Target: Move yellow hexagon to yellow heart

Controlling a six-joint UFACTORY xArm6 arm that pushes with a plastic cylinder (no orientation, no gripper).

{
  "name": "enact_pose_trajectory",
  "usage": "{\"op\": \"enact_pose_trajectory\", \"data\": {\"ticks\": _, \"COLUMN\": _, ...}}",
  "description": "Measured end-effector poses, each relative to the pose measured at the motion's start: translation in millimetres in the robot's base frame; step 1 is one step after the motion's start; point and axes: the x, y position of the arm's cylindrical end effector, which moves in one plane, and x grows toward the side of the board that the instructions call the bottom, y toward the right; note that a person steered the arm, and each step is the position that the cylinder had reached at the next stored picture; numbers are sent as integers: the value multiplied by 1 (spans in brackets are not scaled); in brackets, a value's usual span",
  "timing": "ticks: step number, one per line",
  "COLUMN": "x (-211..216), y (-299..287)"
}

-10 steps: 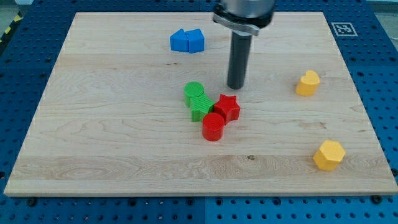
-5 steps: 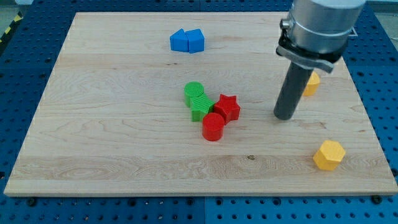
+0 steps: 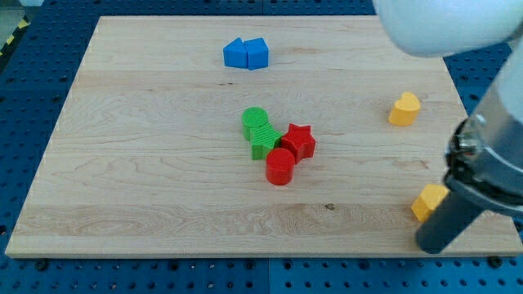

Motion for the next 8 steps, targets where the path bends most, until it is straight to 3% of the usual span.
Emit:
{"op": "enact_pose_trajectory", "data": {"ticks": 2, "x": -4, "y": 15}}
{"op": "enact_pose_trajectory", "data": {"ticks": 8, "x": -150, "y": -24}}
